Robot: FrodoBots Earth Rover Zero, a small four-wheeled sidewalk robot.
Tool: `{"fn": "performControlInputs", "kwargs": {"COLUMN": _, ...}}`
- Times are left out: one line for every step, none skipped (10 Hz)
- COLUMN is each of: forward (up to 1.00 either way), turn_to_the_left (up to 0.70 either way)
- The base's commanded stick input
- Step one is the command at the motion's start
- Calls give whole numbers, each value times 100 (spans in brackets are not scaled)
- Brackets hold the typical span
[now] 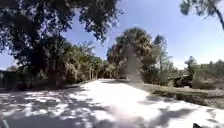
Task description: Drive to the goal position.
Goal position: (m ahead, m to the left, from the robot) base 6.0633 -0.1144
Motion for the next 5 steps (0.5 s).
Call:
{"fn": "performControlInputs", "kwargs": {"forward": 70, "turn_to_the_left": 0}}
{"fn": "performControlInputs", "kwargs": {"forward": 70, "turn_to_the_left": 0}}
{"fn": "performControlInputs", "kwargs": {"forward": 70, "turn_to_the_left": 0}}
{"fn": "performControlInputs", "kwargs": {"forward": 70, "turn_to_the_left": 0}}
{"fn": "performControlInputs", "kwargs": {"forward": 70, "turn_to_the_left": 0}}
